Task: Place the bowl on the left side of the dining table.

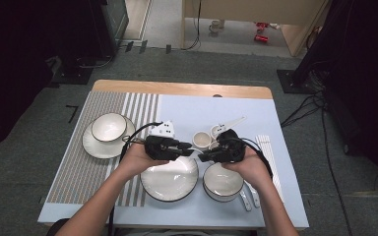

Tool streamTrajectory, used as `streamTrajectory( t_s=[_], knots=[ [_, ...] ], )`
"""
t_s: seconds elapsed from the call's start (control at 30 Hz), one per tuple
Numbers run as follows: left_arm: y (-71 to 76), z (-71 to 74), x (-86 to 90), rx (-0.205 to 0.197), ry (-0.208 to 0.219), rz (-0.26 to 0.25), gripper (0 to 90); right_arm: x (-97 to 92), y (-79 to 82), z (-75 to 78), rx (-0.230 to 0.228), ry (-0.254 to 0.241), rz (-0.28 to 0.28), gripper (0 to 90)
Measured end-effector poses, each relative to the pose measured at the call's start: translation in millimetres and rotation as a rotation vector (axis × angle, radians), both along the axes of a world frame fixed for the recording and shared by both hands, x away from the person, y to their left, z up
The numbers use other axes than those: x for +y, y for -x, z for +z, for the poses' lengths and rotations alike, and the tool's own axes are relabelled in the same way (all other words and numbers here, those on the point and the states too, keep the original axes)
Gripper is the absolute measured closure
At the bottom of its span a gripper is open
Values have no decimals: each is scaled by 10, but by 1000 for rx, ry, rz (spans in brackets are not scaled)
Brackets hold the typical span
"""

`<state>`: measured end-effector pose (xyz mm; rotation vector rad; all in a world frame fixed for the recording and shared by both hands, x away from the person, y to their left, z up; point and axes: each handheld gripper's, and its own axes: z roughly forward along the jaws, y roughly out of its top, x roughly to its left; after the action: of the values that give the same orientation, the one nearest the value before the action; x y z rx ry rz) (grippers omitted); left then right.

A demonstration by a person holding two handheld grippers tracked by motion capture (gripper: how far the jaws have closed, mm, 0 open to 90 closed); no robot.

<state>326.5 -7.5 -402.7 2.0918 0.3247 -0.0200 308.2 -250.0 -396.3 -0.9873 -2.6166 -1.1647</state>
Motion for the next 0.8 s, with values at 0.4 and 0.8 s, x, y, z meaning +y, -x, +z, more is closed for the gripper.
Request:
streamTrajectory(
  t_s=[0.4, 0.8],
  knots=[
    [18, -23, -45, -7, -36, 8, 820, 19, 0, -26, -6, 2, 9, 816],
    [-30, -6, -10, 45, -50, 35, 827, -8, -4, -57, -61, -15, 10, 680]
  ],
)
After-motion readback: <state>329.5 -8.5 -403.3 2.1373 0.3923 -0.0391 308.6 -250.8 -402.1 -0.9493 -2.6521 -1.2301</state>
